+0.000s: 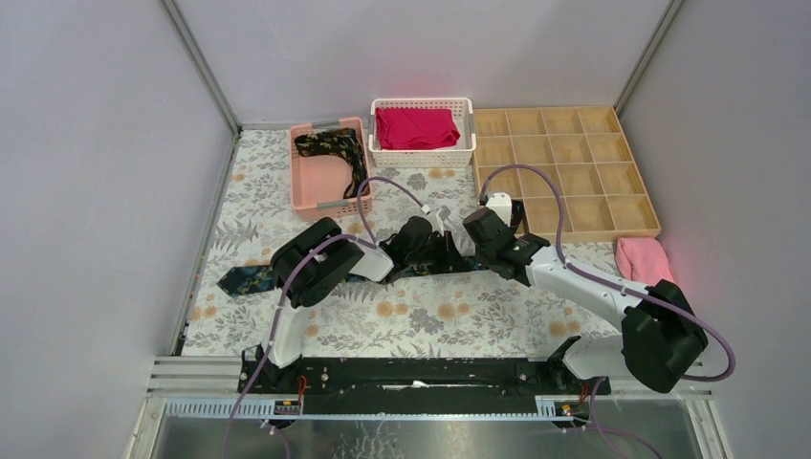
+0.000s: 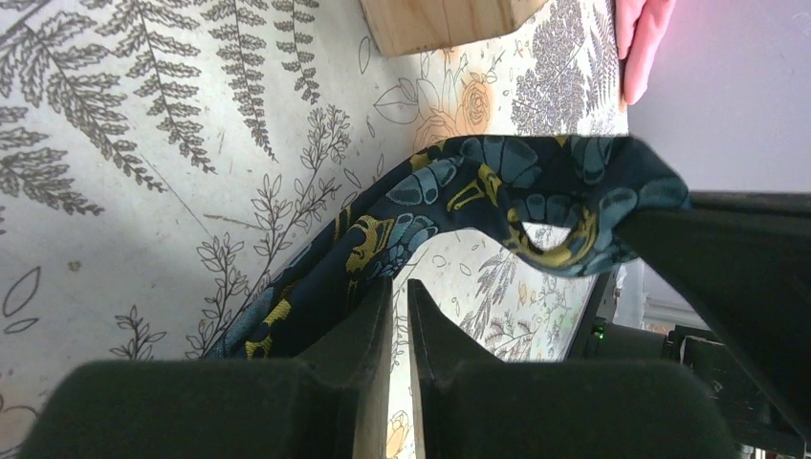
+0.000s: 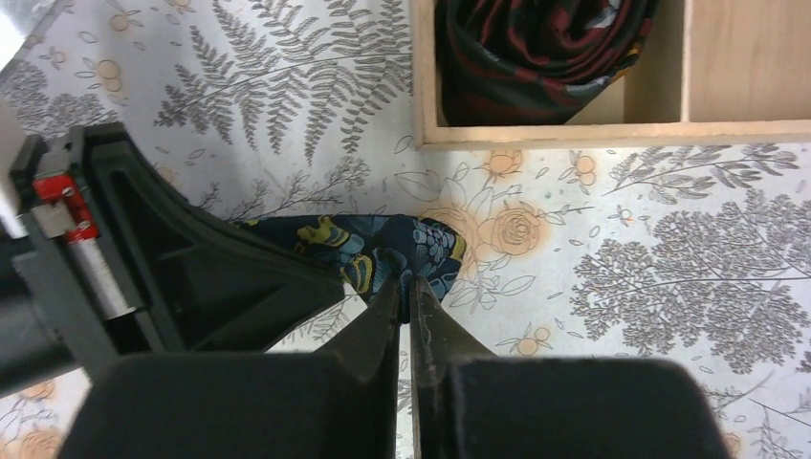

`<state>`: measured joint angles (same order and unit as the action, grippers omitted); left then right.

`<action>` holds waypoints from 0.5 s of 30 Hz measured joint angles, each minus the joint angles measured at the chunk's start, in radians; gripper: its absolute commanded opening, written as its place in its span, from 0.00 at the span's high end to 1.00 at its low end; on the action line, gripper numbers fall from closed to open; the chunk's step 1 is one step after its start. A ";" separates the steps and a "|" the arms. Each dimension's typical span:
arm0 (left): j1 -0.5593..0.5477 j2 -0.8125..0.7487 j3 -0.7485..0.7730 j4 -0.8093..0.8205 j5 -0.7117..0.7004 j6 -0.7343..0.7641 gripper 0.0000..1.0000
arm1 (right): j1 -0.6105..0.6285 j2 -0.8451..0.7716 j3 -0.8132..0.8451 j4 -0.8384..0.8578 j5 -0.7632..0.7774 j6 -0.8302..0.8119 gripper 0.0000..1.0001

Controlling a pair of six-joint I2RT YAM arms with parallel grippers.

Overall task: Roll the ties
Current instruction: Roll the tie at the center of the board.

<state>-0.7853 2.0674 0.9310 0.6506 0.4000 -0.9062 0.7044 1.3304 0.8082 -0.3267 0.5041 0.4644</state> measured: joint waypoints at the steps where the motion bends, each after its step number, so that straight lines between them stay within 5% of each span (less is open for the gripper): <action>1: 0.000 0.002 0.003 0.000 -0.003 0.001 0.84 | 0.000 -0.004 0.000 0.000 -0.008 0.000 1.00; 15: 0.000 -0.017 0.010 -0.037 -0.019 0.030 0.85 | 0.000 0.002 -0.011 0.077 -0.186 0.016 1.00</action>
<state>-0.7853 2.0502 0.9405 0.6140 0.3813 -0.8764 0.7040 1.3319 0.7975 -0.2493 0.3183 0.4801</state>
